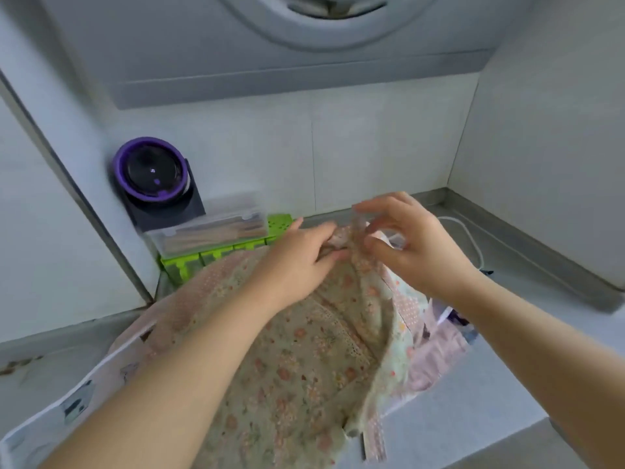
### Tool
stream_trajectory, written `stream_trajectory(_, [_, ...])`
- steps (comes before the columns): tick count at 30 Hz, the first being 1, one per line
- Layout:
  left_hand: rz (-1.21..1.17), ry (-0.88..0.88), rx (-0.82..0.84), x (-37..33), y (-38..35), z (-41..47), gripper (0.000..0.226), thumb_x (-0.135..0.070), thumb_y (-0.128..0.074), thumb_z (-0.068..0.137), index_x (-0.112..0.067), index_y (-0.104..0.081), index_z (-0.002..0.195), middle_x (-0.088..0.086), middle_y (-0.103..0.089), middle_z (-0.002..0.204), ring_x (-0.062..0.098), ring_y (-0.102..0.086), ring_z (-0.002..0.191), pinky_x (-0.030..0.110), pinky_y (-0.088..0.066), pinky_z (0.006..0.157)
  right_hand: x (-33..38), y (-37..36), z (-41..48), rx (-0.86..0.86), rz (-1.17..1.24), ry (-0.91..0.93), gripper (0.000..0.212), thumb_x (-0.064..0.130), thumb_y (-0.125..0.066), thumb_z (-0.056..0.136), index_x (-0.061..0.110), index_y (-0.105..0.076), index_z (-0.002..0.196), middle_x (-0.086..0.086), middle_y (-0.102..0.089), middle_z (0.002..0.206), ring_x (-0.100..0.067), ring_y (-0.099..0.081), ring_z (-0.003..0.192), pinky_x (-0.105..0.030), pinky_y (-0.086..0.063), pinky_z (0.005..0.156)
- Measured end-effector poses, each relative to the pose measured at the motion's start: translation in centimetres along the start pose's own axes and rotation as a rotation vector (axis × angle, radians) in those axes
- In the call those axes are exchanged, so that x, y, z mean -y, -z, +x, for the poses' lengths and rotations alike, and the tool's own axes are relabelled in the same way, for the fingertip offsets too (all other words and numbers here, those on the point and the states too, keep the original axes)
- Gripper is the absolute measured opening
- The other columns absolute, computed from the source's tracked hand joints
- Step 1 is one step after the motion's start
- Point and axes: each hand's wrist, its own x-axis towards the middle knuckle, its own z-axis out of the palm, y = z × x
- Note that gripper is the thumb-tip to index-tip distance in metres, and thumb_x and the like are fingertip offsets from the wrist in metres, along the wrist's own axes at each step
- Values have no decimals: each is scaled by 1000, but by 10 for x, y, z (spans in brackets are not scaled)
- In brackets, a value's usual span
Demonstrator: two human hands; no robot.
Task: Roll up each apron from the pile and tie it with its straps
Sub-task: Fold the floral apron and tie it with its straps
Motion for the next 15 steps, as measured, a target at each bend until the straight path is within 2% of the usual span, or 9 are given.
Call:
stream_trajectory(1, [-6, -4, -39, 0, 10, 2, 15, -38, -53, 95, -23, -55, 92, 1, -62, 78, 14, -52, 75, 24, -40, 78, 1, 7, 3, -16, 40, -40, 37, 13, -65, 86, 29, -56, 118, 7, -54, 112, 0, -59, 96, -10, -44, 89])
stream_trajectory(2, [-8, -4, -84, 1, 20, 3, 16, -37, -53, 95, -27, -48, 84, -4, -53, 65, 7, -48, 59, 24, -37, 58, -2, 12, 4, -29, 67, -97, 41, 19, -66, 86, 31, -52, 123, 6, -54, 119, 0, -58, 102, -14, -44, 91])
stream_trajectory(3, [-12, 1, -131, 2, 31, 5, 18, -36, -54, 95, -30, -44, 82, -5, -47, 58, 4, -44, 52, 24, -30, 51, -6, 15, 4, -41, 91, -183, 45, 25, -66, 87, 31, -49, 128, 5, -53, 123, -3, -56, 105, -19, -46, 90])
stream_trajectory(6, [-6, 19, -246, 2, 64, 5, 15, -33, -54, 95, -29, -45, 84, 0, -46, 57, 8, -40, 50, 24, -31, 52, -22, 6, -7, -5, 282, -515, 68, 48, -64, 82, 20, -39, 139, 2, -52, 129, -7, -55, 100, -21, -44, 76])
stream_trajectory(9, [-22, 15, -311, -2, 99, 2, 21, -28, -53, 96, -30, -45, 77, -5, -44, 56, 7, -41, 49, 19, -30, 50, -38, -15, -19, 104, 334, -644, 126, 86, -63, 44, 18, -30, 145, -4, -46, 138, -15, -53, 111, -28, -45, 88])
stream_trajectory(10, [-18, 21, -340, -4, 110, 1, 23, -28, -54, 96, -31, -44, 75, -7, -43, 55, 5, -42, 49, 17, -30, 49, -42, -21, -20, 135, 332, -651, 140, 90, -62, 33, 17, -27, 146, -5, -44, 141, -17, -50, 117, -30, -44, 92])
stream_trajectory(11, [-10, 25, -374, -4, 120, 0, 21, -27, -54, 96, -31, -46, 77, -9, -43, 55, 3, -45, 50, 15, -31, 49, -43, -27, -20, 177, 338, -653, 144, 90, -63, 31, 16, -23, 148, -7, -41, 144, -18, -48, 120, -31, -43, 95])
stream_trajectory(13, [-11, 44, -429, 0, 140, -3, 12, -28, -53, 96, -23, -52, 85, -8, -51, 59, 6, -52, 58, 16, -37, 55, -40, -39, -19, 282, 351, -673, 130, 79, -68, 48, 15, -18, 150, -8, -38, 147, -22, -45, 125, -37, -38, 103])
stream_trajectory(15, [-19, 65, -463, 4, 160, -7, 12, -32, -51, 97, -23, -55, 91, 12, -60, 70, 28, -58, 67, 36, -48, 67, -36, -56, -13, 350, 458, -691, 106, 63, -70, 67, 15, -23, 148, -5, -47, 140, -17, -49, 116, -38, -35, 104])
